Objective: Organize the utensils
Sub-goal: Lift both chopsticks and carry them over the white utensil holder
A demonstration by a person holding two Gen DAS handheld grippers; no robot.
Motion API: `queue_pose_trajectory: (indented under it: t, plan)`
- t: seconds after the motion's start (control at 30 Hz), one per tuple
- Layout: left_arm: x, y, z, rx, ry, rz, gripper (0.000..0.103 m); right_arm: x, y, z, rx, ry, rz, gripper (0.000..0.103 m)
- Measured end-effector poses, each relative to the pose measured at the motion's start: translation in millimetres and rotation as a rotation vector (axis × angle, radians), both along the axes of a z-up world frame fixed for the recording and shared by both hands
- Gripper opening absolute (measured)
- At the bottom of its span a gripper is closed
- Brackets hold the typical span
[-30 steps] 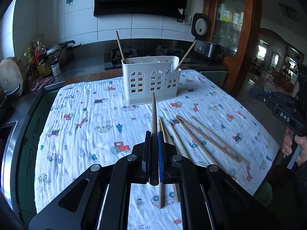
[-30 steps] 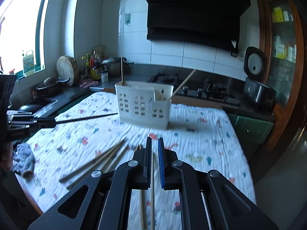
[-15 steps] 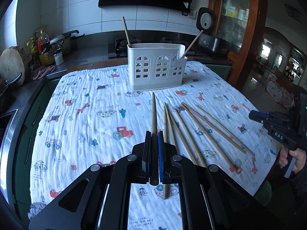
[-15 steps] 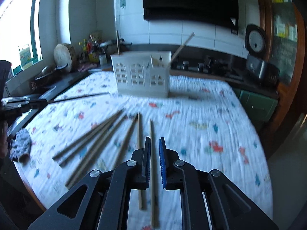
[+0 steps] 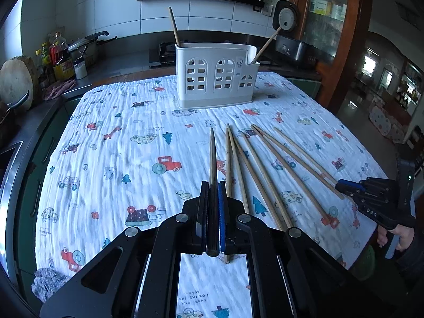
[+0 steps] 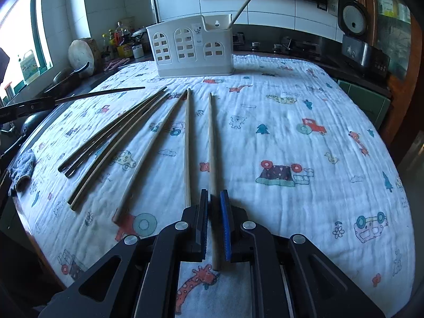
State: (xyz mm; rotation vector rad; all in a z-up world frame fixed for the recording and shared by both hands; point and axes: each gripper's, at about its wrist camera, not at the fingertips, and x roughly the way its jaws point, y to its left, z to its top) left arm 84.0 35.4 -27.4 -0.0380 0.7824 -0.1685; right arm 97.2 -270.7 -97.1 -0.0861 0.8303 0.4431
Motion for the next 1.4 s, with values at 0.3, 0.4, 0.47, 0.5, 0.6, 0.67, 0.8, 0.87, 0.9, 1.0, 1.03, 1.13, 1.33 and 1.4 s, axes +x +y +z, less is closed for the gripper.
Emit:
queue_pose_trajectory:
  t: [0.3,0.4,0.47,0.5,0.6,0.67,0.8,0.87,0.9,1.0,1.03,1.13,1.33,1.4]
  plan:
    - [3,4,-1,-0.015,0.0,0.014,0.006,-5,-6,0,0.023,0.002,-0.025,0.007]
    - [4,4,0,-0.016,0.002,0.019,0.006,-5,-8,3,0.03,-0.004,-0.041,0.007]
    - [5,6,2,-0.017,-0.002,0.026,0.006,-5,-9,9,0.036,-0.014,-0.045,0.007]
    - [5,7,3,-0.019,-0.006,0.027,0.006,-5,-10,14,0.042,-0.029,-0.05,0.007]
    - [6,8,9,-0.021,-0.016,0.025,0.006,-5,-10,37,0.045,-0.088,-0.05,0.007]
    - [9,8,13,-0.013,-0.023,0.025,0.006,-2,-10,53,0.047,-0.119,-0.042,0.007]
    - [16,6,21,0.001,-0.038,0.018,0.006,8,-6,85,0.042,-0.2,-0.035,0.007]
    - [22,5,24,0.009,-0.038,0.013,0.006,16,-2,98,0.043,-0.226,-0.027,0.007]
    - [25,4,26,0.014,-0.04,0.009,0.006,20,0,103,0.043,-0.239,-0.028,0.007]
    - [36,1,33,0.024,-0.04,-0.004,0.006,34,5,121,0.06,-0.251,-0.019,0.007]
    - [40,1,36,0.023,-0.041,-0.009,0.006,41,8,128,0.058,-0.258,-0.019,0.007]
    - [53,2,49,0.016,-0.047,-0.021,0.006,65,14,147,0.057,-0.254,-0.003,0.007]
    - [76,9,88,-0.026,-0.076,-0.041,0.006,115,21,198,0.077,-0.243,0.019,0.007]
    - [82,10,108,-0.023,-0.108,-0.051,0.006,129,24,215,0.07,-0.243,0.03,0.007]
